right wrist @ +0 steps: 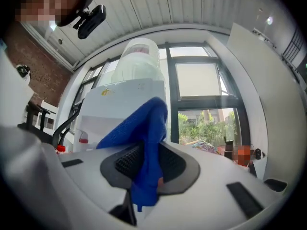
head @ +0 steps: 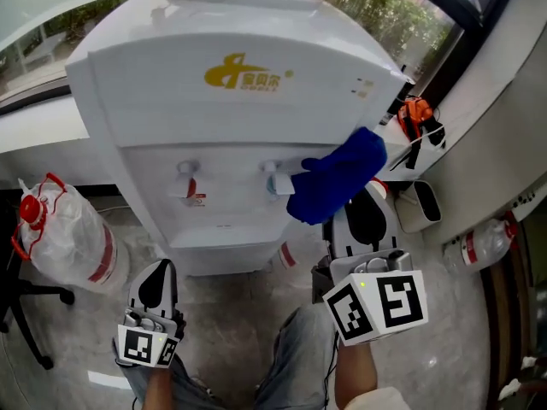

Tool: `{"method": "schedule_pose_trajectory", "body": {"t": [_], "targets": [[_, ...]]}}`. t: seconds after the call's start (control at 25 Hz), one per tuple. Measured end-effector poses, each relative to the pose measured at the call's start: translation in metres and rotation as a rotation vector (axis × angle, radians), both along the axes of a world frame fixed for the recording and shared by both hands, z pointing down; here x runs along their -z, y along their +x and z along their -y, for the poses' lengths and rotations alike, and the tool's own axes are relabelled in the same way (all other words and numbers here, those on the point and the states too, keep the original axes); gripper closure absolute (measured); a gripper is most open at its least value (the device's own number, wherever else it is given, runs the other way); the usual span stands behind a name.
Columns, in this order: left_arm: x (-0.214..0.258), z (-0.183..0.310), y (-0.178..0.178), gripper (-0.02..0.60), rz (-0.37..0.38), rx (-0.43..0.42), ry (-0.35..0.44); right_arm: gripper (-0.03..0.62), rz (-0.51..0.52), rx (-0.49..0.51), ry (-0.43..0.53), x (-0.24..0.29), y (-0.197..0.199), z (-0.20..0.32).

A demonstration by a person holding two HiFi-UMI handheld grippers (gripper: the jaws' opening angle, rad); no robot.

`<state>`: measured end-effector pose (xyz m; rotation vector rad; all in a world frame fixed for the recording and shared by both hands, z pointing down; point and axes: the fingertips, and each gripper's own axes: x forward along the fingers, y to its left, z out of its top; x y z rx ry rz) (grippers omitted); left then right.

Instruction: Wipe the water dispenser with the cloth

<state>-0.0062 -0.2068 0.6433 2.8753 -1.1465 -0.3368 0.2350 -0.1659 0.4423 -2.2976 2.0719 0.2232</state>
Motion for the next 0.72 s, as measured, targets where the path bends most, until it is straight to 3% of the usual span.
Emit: {"method": "schedule_pose_trajectory", "body": {"t": [0.48, 0.72], "targets": [[0.003, -0.003, 0.005, 0.571, -0.013, -0.010, 0.009, 0.499, -0.066, -0.011, 0.115, 0.080, 0.003, -0.014], [0.005, -0.005, -0.001, 0.571, -0.008, 0.003, 0.015, 0.499, 0.017, -0.018, 0.053, 0.006, 0.006, -0.012]]}}
